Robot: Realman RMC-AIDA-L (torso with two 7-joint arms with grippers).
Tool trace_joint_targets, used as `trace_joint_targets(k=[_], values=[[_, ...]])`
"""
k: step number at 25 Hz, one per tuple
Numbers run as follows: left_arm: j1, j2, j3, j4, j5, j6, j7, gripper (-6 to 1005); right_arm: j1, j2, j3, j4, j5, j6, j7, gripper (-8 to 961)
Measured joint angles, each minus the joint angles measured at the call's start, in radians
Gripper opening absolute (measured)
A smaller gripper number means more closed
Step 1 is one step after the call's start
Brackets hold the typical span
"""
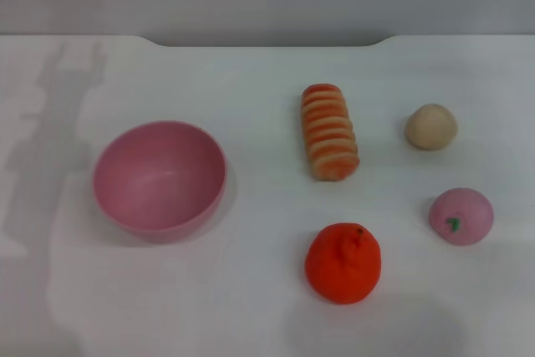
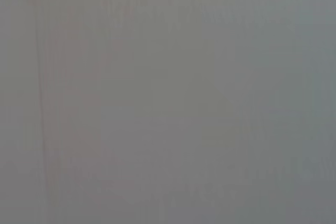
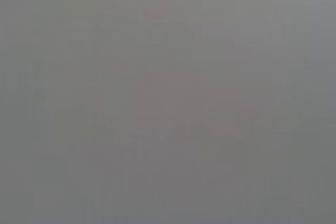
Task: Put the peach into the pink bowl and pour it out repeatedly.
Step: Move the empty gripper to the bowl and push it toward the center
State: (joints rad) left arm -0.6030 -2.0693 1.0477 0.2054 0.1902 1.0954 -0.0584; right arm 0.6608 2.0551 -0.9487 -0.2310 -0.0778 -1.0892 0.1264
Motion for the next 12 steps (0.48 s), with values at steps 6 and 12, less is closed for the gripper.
trace_joint_targets(k=[6, 12], values=[[0.006, 0.000, 0.001, 0.000, 0.000, 0.003, -0.001, 568, 0.003, 0.006, -0.001, -0.001, 0.000, -0.006, -0.049, 401], [0.006, 0.000, 0.000, -0.008, 0.000, 0.003, -0.002, 561, 0.003, 0.007, -0.001, -0.001, 0.000, -0.007, -0.050, 397]])
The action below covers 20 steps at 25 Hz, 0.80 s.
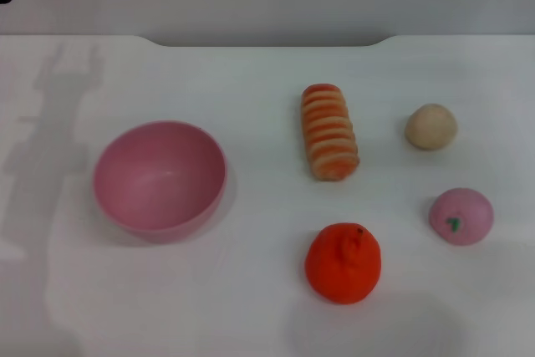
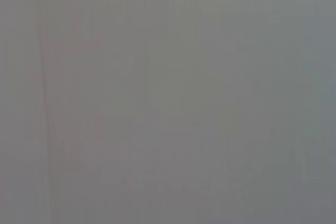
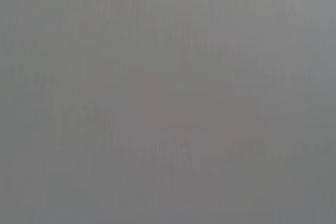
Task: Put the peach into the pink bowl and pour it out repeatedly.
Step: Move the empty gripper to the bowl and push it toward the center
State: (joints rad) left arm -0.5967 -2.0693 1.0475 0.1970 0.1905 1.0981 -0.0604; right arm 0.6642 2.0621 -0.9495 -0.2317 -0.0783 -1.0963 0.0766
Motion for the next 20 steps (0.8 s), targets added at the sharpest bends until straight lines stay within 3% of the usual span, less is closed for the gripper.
trace_joint_targets(k=[8, 11, 14, 17, 20], values=[[0.002, 0.005, 0.011, 0.007, 0.006, -0.033, -0.111, 552, -0.003, 0.002, 0.000, 0.002, 0.000, -0.002, 0.000, 393], [0.022, 0.016, 0.084, 0.072, 0.011, -0.085, -0.263, 548, -0.003, 0.003, 0.000, 0.005, 0.000, -0.002, 0.000, 391], [0.069, 0.037, 0.213, 0.213, 0.013, -0.178, -0.444, 545, -0.002, 0.003, 0.000, 0.007, 0.000, -0.002, 0.001, 389], [0.111, 0.083, 0.332, 0.361, 0.069, -0.240, -0.664, 542, -0.004, 0.004, 0.000, 0.008, 0.000, -0.002, 0.004, 388], [0.121, 0.123, 0.342, 0.449, 0.230, -0.249, -0.904, 538, -0.009, 0.005, 0.000, 0.011, 0.000, -0.002, 0.006, 386]])
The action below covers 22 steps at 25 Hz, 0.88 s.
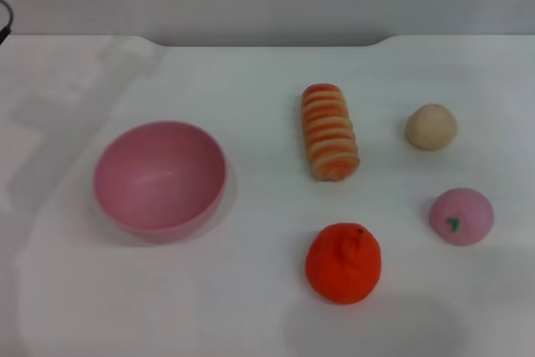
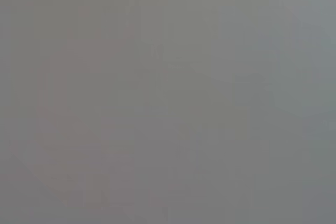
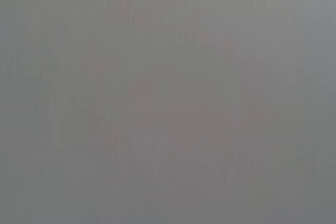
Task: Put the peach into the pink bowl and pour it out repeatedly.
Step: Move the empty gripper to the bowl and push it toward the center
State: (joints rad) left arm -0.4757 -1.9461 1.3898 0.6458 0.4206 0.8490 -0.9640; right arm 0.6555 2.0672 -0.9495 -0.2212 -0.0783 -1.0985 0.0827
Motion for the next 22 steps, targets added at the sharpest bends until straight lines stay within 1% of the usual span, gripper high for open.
trace_joint_targets(k=[2, 4, 5, 6, 7, 9, 10, 12, 13, 15, 17, 18, 19, 21, 22], values=[[-0.003, 0.022, -0.015, 0.040, 0.124, 0.010, -0.153, 536, -0.004, 0.001, 0.000, 0.000, 0.000, 0.000, 0.000, 385], [-0.011, 0.046, -0.039, 0.079, 0.276, 0.038, -0.324, 533, -0.008, 0.002, 0.000, 0.001, 0.000, 0.000, 0.000, 384], [-0.015, 0.053, -0.055, 0.097, 0.348, 0.056, -0.402, 532, -0.008, 0.003, 0.000, 0.001, 0.000, 0.000, 0.000, 383], [-0.018, 0.058, -0.067, 0.108, 0.388, 0.068, -0.442, 531, -0.009, 0.003, 0.000, 0.002, 0.000, 0.000, 0.000, 382], [-0.023, 0.066, -0.095, 0.130, 0.475, 0.097, -0.534, 530, -0.009, 0.003, 0.000, 0.002, 0.000, 0.000, 0.001, 382], [-0.031, 0.077, -0.138, 0.157, 0.588, 0.146, -0.641, 528, -0.009, 0.003, 0.000, 0.002, 0.000, 0.000, 0.001, 381], [-0.039, 0.085, -0.173, 0.173, 0.678, 0.191, -0.732, 527, -0.009, 0.003, 0.000, 0.002, 0.000, 0.000, 0.001, 380], [-0.055, 0.096, -0.221, 0.194, 0.798, 0.242, -0.853, 524, -0.009, 0.003, 0.000, 0.001, 0.000, -0.001, 0.001, 379], [-0.068, 0.104, -0.255, 0.215, 0.914, 0.282, -0.956, 523, -0.010, 0.003, 0.000, 0.000, 0.000, -0.001, 0.001, 378], [-0.086, 0.107, -0.291, 0.249, 1.063, 0.331, -1.078, 521, -0.010, 0.002, 0.000, 0.000, 0.000, -0.002, 0.000, 377], [-0.103, 0.106, -0.317, 0.300, 1.225, 0.379, -1.196, 518, -0.010, 0.002, 0.000, -0.001, 0.000, -0.002, -0.003, 376], [-0.111, 0.103, -0.322, 0.333, 1.316, 0.402, -1.255, 517, -0.010, 0.001, 0.000, -0.002, 0.000, -0.002, -0.004, 376], [-0.116, 0.100, -0.324, 0.354, 1.376, 0.418, -1.295, 516, -0.010, 0.001, 0.000, -0.002, 0.000, -0.002, -0.004, 375], [-0.131, 0.087, -0.325, 0.427, 1.553, 0.471, -1.399, 514, -0.010, -0.001, 0.000, -0.003, 0.000, -0.002, -0.005, 374], [-0.136, 0.080, -0.325, 0.451, 1.605, 0.487, -1.427, 513, -0.010, -0.001, 0.000, -0.004, 0.000, -0.002, -0.006, 373]])
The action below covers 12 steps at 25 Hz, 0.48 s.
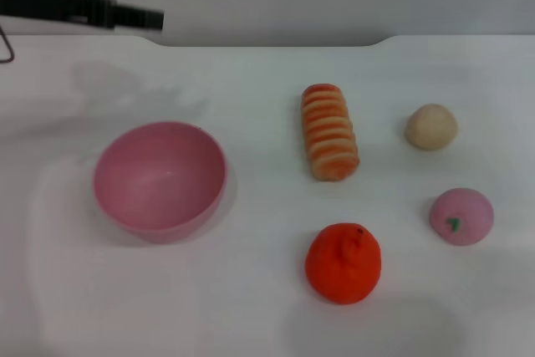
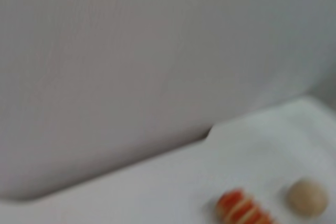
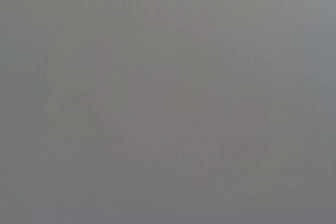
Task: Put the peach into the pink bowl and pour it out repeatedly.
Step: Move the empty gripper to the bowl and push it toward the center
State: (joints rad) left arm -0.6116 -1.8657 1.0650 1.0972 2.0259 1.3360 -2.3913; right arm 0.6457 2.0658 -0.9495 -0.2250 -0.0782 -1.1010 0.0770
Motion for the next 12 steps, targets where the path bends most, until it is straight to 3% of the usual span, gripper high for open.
trace_joint_targets(k=[3, 7, 12], values=[[-0.016, -0.033, 0.000, 0.086, 0.199, 0.065, -0.097, 509, 0.000, 0.000, 0.000, -0.001, 0.000, 0.000, 0.000, 372], [-0.051, -0.065, 0.002, 0.119, 0.452, 0.132, -0.188, 505, 0.000, -0.001, 0.000, 0.001, 0.000, -0.001, -0.001, 369], [-0.080, -0.090, -0.002, 0.098, 0.580, 0.185, -0.201, 499, 0.000, -0.001, 0.000, 0.005, 0.000, -0.001, -0.001, 367]])
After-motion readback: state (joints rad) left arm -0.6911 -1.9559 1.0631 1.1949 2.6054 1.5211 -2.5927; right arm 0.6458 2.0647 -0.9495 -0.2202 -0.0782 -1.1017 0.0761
